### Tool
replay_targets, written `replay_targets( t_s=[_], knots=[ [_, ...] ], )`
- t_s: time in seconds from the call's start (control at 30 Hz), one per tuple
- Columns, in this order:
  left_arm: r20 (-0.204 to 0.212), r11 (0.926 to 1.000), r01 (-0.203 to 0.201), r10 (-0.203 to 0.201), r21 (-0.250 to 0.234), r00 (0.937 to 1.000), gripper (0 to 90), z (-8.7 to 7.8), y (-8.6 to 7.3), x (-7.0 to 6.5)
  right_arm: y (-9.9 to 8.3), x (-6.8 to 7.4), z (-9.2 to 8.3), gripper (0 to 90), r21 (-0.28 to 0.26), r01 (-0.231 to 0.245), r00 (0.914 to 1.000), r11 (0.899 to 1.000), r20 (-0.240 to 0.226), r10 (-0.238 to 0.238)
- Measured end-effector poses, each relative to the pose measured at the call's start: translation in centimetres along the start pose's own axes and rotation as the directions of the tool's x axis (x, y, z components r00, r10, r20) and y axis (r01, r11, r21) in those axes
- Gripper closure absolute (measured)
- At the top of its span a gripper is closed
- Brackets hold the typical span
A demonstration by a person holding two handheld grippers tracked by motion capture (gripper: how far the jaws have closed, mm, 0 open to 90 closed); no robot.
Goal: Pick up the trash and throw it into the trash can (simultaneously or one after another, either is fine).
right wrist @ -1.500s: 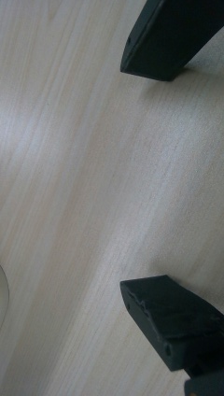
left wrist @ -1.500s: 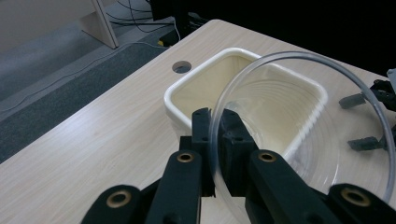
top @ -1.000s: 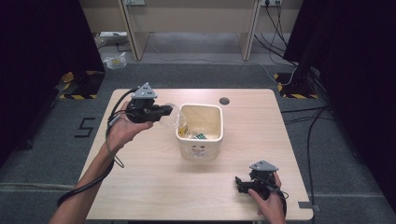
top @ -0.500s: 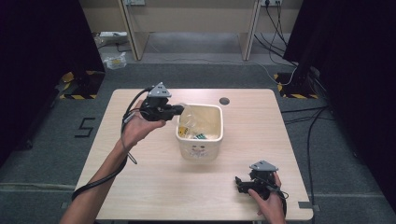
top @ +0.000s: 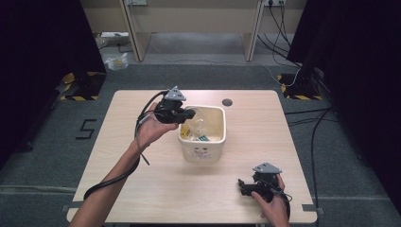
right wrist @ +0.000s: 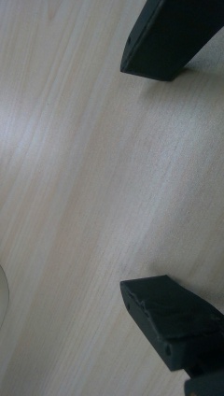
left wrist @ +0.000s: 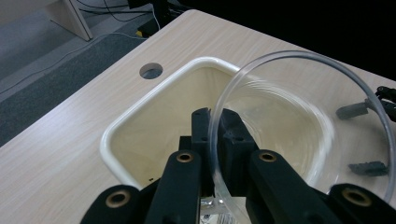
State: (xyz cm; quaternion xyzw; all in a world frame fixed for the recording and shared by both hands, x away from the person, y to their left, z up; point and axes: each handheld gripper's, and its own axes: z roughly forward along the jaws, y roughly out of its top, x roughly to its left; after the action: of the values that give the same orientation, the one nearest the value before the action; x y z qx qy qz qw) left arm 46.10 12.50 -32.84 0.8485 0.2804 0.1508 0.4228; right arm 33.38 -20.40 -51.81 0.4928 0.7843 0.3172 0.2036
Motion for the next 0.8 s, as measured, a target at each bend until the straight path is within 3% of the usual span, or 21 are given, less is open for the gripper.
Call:
replay_targets(
  t_s=[0.5, 0.7, 0.8],
  knots=[
    [0.006, 0.999, -0.008, 0.007, 0.044, 1.0, 83.2, 2.9, -0.3, -0.5, 0.0, 0.0, 0.0, 0.4, 0.0, 0.0, 1.0, 1.0, 0.0, 0.0],
    [0.007, 0.9985, 0.008, -0.008, 0.055, 0.9999, 78.1, 3.9, -0.6, -0.3, 0.0, 0.0, 0.0, 0.4, -0.001, 0.004, 1.0, 1.0, 0.001, -0.004],
    [0.004, 0.9989, 0.013, -0.013, 0.045, 0.9999, 69.9, 4.1, -0.7, -0.2, 0.0, 0.0, 0.0, 0.4, -0.001, 0.004, 1.0, 1.0, 0.001, -0.004]
  ],
)
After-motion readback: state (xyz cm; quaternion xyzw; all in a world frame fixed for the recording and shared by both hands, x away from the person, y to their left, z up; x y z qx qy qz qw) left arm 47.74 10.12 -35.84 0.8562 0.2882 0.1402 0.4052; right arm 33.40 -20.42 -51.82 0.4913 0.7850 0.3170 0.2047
